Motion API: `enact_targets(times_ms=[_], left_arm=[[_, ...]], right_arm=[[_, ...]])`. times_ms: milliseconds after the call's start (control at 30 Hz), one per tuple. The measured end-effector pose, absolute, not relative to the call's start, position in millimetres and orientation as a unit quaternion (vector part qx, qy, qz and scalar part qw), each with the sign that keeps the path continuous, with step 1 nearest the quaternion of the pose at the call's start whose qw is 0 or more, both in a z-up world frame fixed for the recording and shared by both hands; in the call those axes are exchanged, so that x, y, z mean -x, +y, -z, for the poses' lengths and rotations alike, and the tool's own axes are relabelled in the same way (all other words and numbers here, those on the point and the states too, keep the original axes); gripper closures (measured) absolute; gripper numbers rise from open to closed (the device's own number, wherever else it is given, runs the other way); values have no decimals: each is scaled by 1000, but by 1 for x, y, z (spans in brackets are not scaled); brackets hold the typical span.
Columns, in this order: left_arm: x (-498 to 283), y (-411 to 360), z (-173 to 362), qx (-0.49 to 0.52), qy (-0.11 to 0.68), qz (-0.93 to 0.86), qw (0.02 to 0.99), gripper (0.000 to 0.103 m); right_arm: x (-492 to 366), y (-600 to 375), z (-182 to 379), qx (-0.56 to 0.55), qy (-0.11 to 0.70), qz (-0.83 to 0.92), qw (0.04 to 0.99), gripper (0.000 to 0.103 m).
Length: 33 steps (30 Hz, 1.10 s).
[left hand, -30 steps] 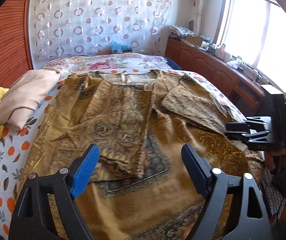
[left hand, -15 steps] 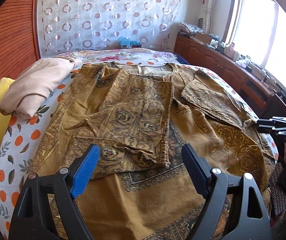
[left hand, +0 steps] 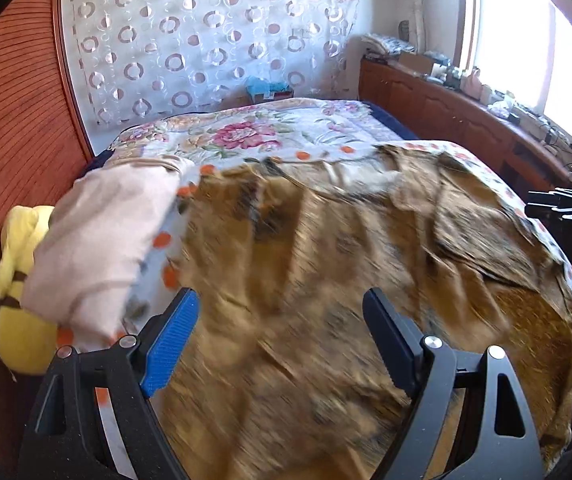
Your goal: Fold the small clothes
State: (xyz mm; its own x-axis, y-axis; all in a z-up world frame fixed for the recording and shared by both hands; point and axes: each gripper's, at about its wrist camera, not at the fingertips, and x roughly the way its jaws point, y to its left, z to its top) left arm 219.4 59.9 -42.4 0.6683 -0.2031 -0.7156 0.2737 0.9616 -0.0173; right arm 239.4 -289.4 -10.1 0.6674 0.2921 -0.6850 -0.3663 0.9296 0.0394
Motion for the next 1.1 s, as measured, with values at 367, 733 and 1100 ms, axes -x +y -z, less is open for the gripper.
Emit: enact_targets(times_ms=[367,733,1100], left_arm=[[-316,85,56,-26,441,148,885,23],[-360,61,79,-60,478,158,862,26],[-367,91,64,-70,469,154,866,93]], right_arm=[[-330,-256,24,79,401,-193,892,45],[-393,-255,34,65,409,-193,889,44],[-400,-251,40,77,407,-199,888,44]])
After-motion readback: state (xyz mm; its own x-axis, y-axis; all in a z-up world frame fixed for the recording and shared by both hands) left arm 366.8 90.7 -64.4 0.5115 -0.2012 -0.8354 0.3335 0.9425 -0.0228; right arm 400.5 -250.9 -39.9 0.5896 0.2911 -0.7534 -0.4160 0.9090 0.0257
